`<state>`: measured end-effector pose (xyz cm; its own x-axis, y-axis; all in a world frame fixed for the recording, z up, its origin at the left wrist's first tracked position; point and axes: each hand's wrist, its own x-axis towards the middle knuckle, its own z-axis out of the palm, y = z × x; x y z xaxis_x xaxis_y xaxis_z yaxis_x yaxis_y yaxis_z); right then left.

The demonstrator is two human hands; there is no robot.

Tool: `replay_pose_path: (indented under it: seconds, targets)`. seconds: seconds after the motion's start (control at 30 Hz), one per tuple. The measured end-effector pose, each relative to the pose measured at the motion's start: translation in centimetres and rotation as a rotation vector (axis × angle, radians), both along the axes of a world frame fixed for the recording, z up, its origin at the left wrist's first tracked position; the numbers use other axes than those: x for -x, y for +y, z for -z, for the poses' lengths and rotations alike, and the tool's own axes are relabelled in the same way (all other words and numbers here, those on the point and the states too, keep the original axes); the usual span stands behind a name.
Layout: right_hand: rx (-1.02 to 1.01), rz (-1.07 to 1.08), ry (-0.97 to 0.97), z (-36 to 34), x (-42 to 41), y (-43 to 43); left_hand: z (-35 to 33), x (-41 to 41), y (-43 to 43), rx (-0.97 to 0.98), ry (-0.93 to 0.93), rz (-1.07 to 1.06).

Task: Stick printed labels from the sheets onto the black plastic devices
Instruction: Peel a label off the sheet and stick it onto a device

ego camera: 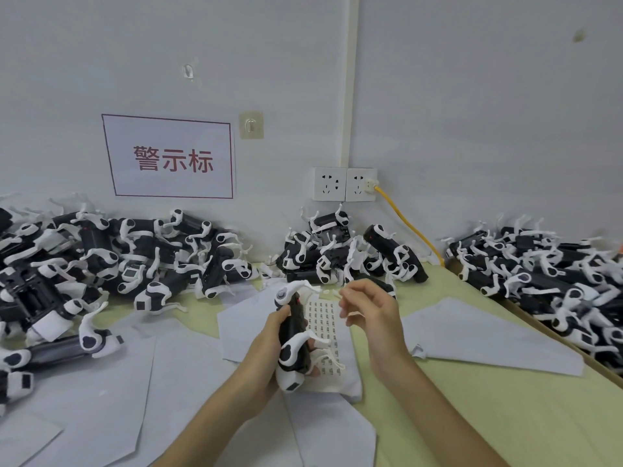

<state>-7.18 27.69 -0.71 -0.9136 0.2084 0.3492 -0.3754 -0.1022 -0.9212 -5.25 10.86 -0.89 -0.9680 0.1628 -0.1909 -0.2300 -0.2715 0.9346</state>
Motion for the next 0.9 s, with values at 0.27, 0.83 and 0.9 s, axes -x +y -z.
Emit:
replay_pose_path:
  seconds: [0.27, 0.83, 0.9]
  targets:
    - [-0.380, -0.232, -0.178, 0.1, 0.2, 0.3, -0.2, 1.0, 0.6, 0.165, -0.044, 0.142]
    - [0.216, -0.245, -0.516, -1.8, 1.6, 6.9, 1.4, 2.9, -2.3, -0.186, -0.077, -0.151]
    - [0.509, -0.197, -0.391, -3.6, 2.7, 9.7, 1.5, 2.8, -2.0, -0.175, -0.065, -0.143]
